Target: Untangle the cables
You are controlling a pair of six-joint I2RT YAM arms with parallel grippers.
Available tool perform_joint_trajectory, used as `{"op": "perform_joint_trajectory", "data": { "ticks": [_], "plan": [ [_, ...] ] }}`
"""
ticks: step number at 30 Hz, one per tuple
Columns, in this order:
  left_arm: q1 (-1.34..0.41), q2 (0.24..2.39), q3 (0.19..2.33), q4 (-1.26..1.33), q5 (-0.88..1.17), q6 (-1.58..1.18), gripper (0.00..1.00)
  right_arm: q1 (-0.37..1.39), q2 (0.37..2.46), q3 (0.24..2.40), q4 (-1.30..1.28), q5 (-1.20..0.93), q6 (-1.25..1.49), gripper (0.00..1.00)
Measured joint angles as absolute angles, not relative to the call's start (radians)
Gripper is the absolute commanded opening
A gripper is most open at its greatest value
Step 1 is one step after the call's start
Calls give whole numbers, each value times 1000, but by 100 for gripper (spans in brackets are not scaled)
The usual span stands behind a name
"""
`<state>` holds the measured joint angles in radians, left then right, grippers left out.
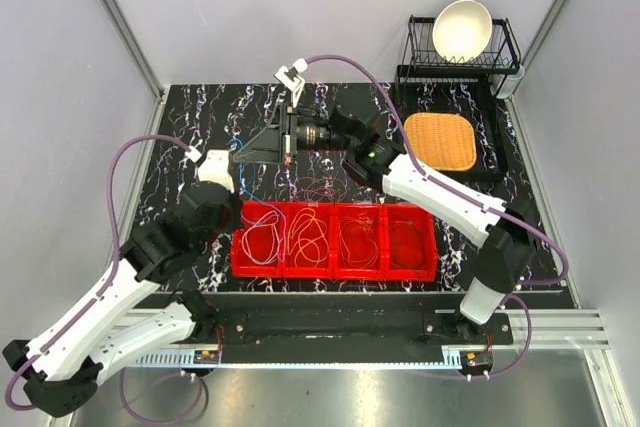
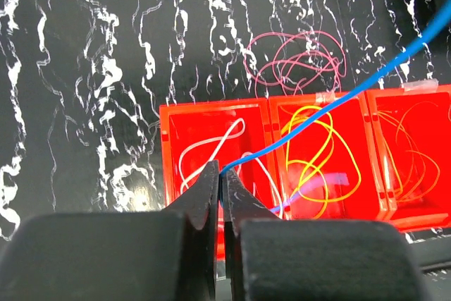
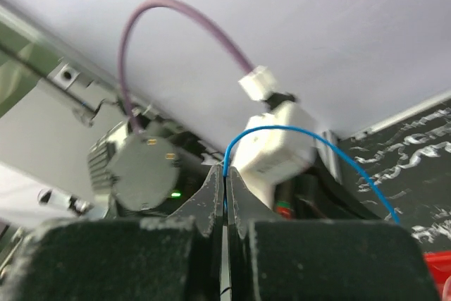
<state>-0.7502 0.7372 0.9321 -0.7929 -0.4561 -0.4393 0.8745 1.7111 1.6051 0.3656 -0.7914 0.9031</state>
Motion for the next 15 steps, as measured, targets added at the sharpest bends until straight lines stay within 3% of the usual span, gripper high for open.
{"op": "perform_joint_trajectory", "data": {
  "ticks": [5,15],
  "plan": [
    [-749,736,950,-848,-447,-514,0,874,1706,1511,398,-671,907,0],
    [-749,801,961,-1010,-500,-636,0,877,1908,1497,515,-620,946,0]
  ]
}}
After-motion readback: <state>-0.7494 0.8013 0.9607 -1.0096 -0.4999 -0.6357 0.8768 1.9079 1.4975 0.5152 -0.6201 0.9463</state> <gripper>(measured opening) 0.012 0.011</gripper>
